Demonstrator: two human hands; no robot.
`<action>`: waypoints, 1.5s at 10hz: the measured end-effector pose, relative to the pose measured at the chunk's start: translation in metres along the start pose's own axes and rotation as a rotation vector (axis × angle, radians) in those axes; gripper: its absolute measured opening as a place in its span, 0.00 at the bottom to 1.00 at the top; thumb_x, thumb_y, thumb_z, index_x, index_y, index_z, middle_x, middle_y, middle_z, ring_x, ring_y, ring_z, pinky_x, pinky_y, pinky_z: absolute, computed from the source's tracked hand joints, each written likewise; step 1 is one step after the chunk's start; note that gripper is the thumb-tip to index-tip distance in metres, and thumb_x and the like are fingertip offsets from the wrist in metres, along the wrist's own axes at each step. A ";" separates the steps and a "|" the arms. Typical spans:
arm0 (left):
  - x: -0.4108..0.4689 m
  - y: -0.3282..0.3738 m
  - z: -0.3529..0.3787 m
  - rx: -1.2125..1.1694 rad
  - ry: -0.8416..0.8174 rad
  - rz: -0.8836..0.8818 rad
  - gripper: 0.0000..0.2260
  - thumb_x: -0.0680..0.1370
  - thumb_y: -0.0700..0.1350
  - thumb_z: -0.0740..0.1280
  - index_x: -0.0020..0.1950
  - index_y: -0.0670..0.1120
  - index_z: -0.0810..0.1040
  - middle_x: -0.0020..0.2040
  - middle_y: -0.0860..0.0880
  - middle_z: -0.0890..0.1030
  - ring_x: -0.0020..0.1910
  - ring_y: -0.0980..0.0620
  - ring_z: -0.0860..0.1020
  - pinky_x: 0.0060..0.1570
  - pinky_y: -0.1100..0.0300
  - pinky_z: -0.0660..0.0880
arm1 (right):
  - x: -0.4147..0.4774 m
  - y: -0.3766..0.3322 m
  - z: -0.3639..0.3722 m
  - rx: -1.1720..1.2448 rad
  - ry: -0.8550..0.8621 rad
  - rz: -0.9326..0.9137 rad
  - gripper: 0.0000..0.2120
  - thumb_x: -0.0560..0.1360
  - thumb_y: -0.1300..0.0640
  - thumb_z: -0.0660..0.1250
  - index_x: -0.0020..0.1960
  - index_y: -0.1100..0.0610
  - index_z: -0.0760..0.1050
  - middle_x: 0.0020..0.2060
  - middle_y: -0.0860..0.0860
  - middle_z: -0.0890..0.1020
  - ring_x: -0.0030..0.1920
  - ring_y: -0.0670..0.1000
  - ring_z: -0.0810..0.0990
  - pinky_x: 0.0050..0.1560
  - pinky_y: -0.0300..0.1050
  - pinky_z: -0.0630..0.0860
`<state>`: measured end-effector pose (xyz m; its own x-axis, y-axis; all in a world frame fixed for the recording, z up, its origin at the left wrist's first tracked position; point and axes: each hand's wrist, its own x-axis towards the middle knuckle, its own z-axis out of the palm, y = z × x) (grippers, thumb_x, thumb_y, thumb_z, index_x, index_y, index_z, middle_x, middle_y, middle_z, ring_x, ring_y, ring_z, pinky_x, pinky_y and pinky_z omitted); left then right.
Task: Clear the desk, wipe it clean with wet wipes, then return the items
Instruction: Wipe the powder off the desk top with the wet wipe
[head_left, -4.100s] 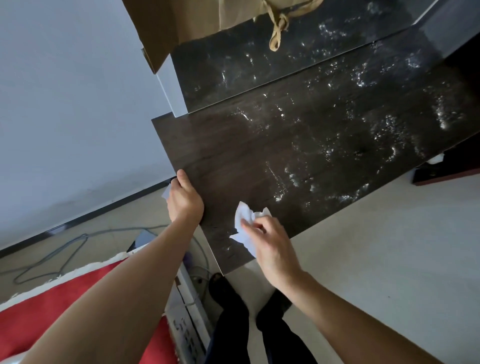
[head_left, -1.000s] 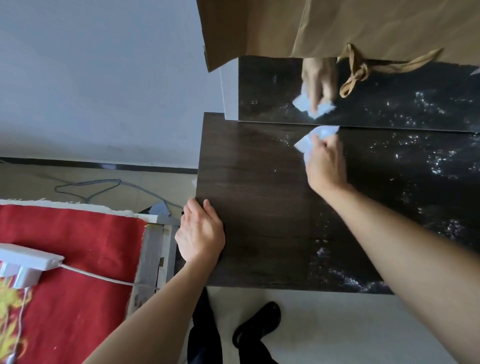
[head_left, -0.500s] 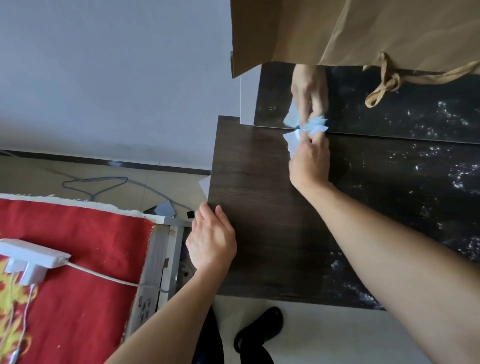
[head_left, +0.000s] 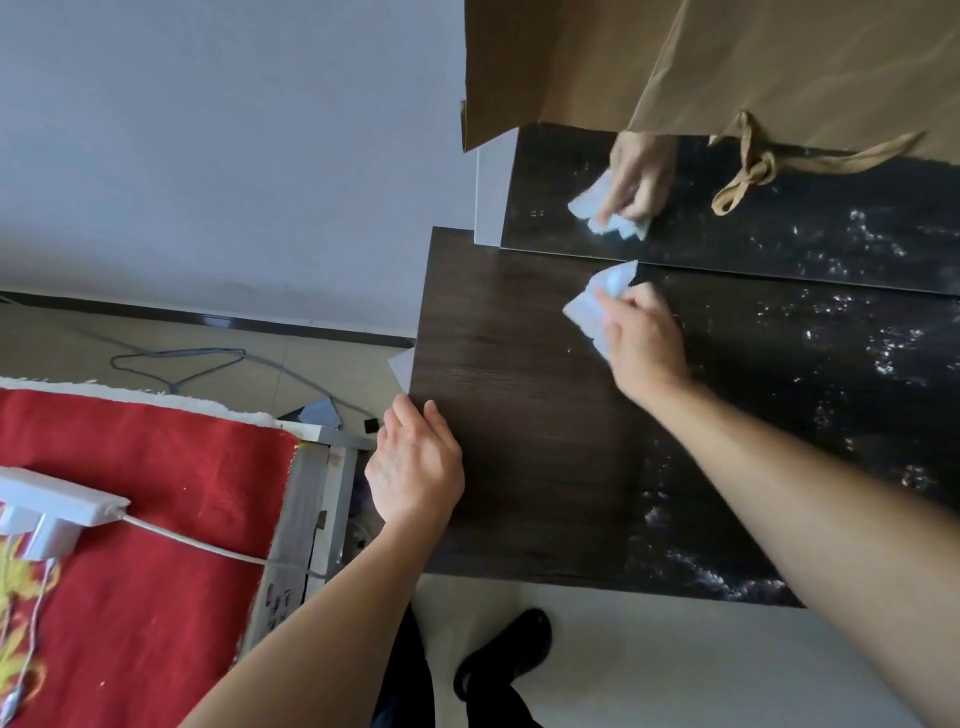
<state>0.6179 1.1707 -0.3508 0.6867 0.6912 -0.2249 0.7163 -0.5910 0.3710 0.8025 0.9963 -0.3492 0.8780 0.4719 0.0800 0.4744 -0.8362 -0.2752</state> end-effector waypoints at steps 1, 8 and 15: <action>-0.001 0.000 -0.001 -0.009 -0.002 -0.002 0.15 0.82 0.53 0.47 0.54 0.44 0.67 0.52 0.44 0.77 0.51 0.42 0.76 0.42 0.53 0.63 | -0.077 -0.037 0.004 0.207 -0.078 -0.065 0.06 0.74 0.55 0.66 0.50 0.48 0.77 0.44 0.48 0.71 0.44 0.48 0.70 0.46 0.45 0.68; -0.001 0.000 -0.002 -0.013 0.006 0.016 0.19 0.82 0.53 0.46 0.55 0.41 0.67 0.57 0.39 0.75 0.53 0.35 0.75 0.51 0.43 0.69 | -0.262 -0.071 -0.004 0.141 -0.049 0.253 0.15 0.75 0.59 0.65 0.58 0.45 0.71 0.45 0.47 0.77 0.45 0.47 0.74 0.42 0.40 0.75; -0.034 -0.002 0.013 0.152 -0.035 0.547 0.22 0.79 0.40 0.55 0.73 0.41 0.63 0.77 0.38 0.56 0.77 0.40 0.50 0.75 0.47 0.47 | -0.256 -0.016 -0.024 0.041 0.182 0.566 0.14 0.76 0.48 0.61 0.36 0.56 0.73 0.33 0.51 0.73 0.36 0.49 0.71 0.43 0.50 0.70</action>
<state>0.5951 1.1428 -0.3559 0.9646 0.2550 -0.0669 0.2630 -0.9141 0.3085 0.5720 0.8818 -0.3421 0.9922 -0.1024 0.0716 -0.0701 -0.9304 -0.3597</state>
